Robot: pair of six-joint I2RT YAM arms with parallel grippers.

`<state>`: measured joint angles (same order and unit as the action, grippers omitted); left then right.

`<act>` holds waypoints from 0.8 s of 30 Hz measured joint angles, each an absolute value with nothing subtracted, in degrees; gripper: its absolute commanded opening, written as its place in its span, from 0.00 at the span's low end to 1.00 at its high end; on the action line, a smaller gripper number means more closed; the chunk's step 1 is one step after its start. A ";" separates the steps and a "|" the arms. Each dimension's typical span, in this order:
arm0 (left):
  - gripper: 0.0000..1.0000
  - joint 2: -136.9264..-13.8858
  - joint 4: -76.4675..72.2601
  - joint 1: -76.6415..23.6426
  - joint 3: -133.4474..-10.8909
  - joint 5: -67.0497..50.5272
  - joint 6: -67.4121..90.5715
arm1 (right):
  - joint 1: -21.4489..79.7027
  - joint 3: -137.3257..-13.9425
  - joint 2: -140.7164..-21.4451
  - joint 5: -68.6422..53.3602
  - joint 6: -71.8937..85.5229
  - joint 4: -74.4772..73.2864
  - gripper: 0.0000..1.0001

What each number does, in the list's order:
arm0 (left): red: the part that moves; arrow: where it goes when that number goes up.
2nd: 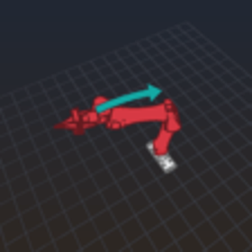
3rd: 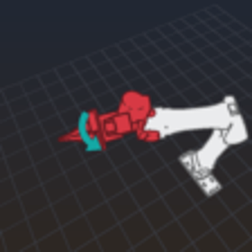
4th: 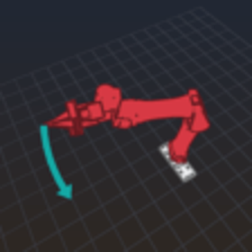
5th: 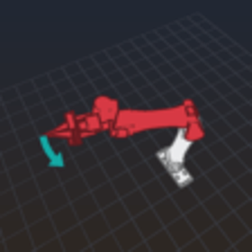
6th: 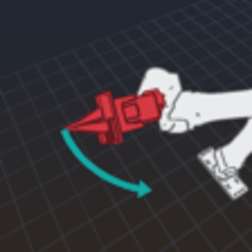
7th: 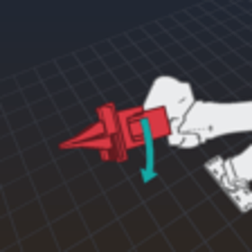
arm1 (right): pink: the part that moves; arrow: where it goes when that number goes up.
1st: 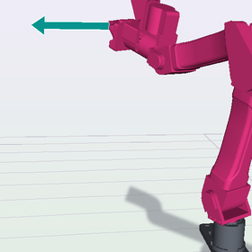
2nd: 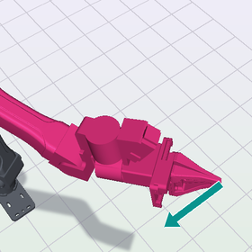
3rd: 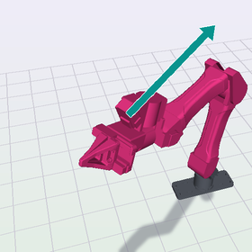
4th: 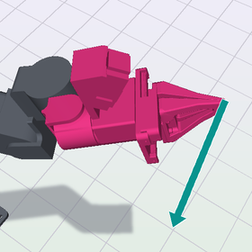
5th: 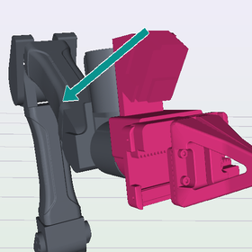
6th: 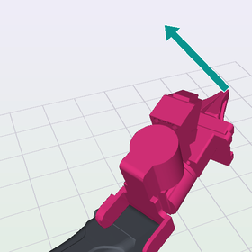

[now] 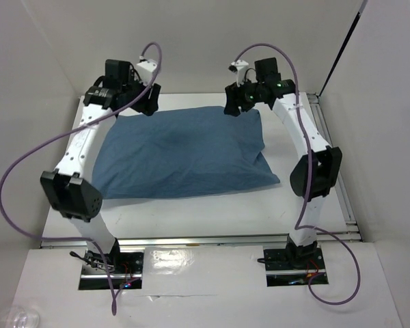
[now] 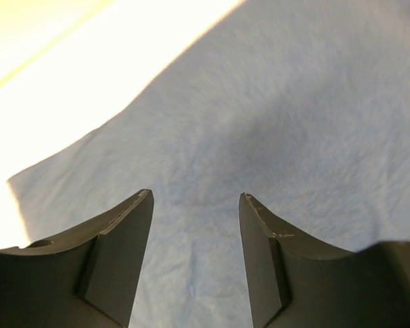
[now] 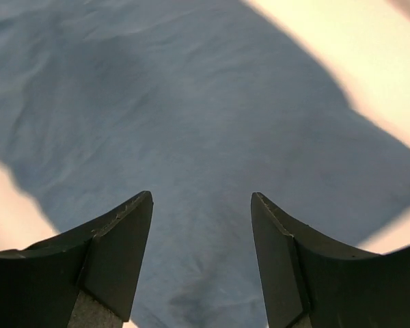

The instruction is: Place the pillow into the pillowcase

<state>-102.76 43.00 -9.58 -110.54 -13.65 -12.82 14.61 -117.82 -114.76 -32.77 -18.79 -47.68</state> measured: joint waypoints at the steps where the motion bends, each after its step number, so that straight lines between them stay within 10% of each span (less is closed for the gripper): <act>1: 0.66 -100.33 41.63 -9.56 -108.99 -12.19 -11.35 | 14.63 -116.60 -113.16 -29.10 -17.26 -45.34 0.67; 13: 0.68 -86.39 27.33 -6.02 -78.65 1.28 -0.34 | 4.45 -90.21 -105.12 -0.97 -5.04 -27.73 0.67; 24: 0.65 -86.39 24.45 -5.78 -76.01 3.38 0.84 | 5.26 -88.29 -102.24 2.59 -2.57 -24.03 0.67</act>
